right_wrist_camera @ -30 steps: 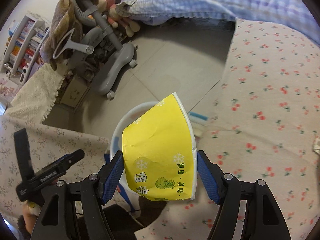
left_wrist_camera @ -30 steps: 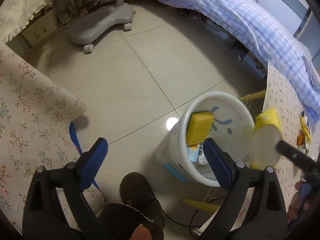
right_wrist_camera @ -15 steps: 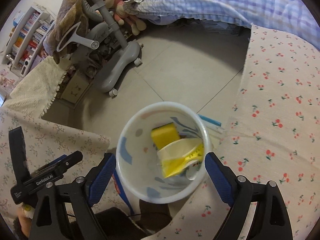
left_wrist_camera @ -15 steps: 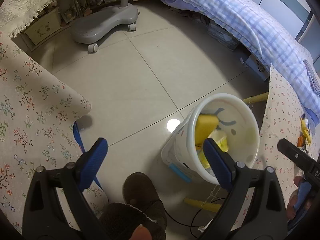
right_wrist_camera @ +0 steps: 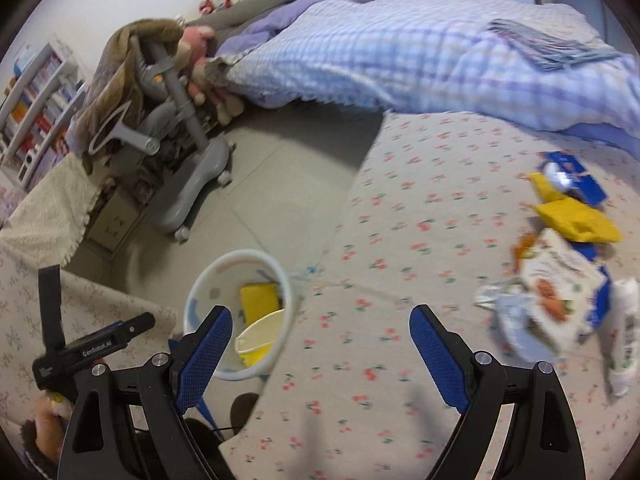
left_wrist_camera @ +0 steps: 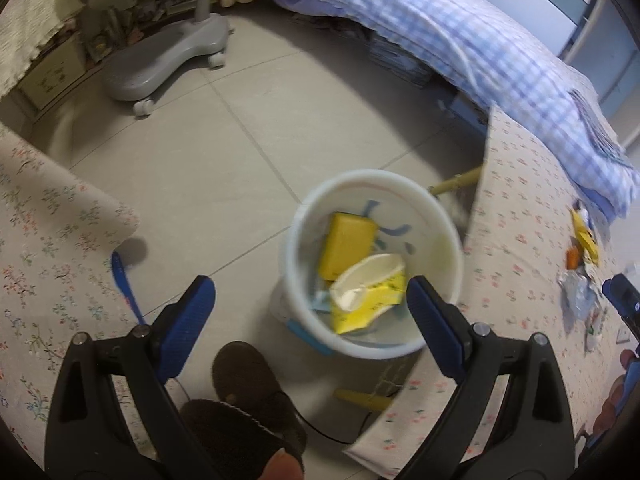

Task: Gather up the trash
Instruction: 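Open the right tool over the white bin to drop the yellow bowl, then grasp the pecan snack bag with the left tool while the right tool approaches the white AD bottle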

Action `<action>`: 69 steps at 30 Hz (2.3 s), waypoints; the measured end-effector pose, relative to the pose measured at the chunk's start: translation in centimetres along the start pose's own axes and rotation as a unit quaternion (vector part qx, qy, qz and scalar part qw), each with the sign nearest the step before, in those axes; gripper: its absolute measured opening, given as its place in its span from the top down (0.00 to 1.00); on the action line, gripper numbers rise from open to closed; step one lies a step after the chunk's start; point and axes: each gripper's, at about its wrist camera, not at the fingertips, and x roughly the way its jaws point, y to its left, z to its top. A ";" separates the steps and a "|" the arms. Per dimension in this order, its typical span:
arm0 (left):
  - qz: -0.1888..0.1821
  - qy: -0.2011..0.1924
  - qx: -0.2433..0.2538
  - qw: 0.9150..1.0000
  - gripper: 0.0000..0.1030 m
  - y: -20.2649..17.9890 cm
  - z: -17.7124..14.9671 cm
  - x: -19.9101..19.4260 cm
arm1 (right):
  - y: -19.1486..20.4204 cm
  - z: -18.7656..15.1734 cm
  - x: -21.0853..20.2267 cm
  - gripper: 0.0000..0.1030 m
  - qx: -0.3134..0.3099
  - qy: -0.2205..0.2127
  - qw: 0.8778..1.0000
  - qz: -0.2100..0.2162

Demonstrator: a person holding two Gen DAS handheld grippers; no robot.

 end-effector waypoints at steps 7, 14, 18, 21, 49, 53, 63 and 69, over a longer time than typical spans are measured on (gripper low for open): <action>-0.031 0.011 0.041 0.999 0.07 -5.4 -0.5 0.2 | -7.7 -0.6 -4.4 0.11 0.048 -0.032 0.998 -0.039; -0.060 0.015 0.088 0.994 0.07 -11.7 -1.3 0.2 | -15.4 -2.1 -8.5 0.11 0.100 -0.054 0.991 -0.074; -0.072 0.019 0.117 0.990 0.07 -15.3 -2.0 0.3 | -19.3 -3.3 -10.1 0.11 0.122 -0.059 0.985 -0.103; -0.084 0.022 0.131 0.988 0.07 -17.7 -2.3 0.4 | -22.2 -4.3 -10.9 0.11 0.144 -0.059 0.982 -0.109; -0.202 0.032 0.219 0.954 0.24 -33.6 -4.1 3.0 | -28.9 -6.4 -9.4 0.11 0.204 -0.020 0.974 -0.095; -0.204 0.015 0.241 0.949 0.26 -34.2 -4.7 2.0 | -29.0 -6.4 -9.2 0.11 0.206 -0.018 0.974 -0.093; -0.165 -0.017 0.337 0.927 0.37 -36.1 -5.9 1.6 | -29.3 -6.2 -8.1 0.11 0.211 -0.007 0.974 -0.086; -0.146 -0.024 0.366 0.919 0.40 -36.5 -6.6 1.7 | -29.2 -6.3 -7.9 0.11 0.212 -0.002 0.974 -0.078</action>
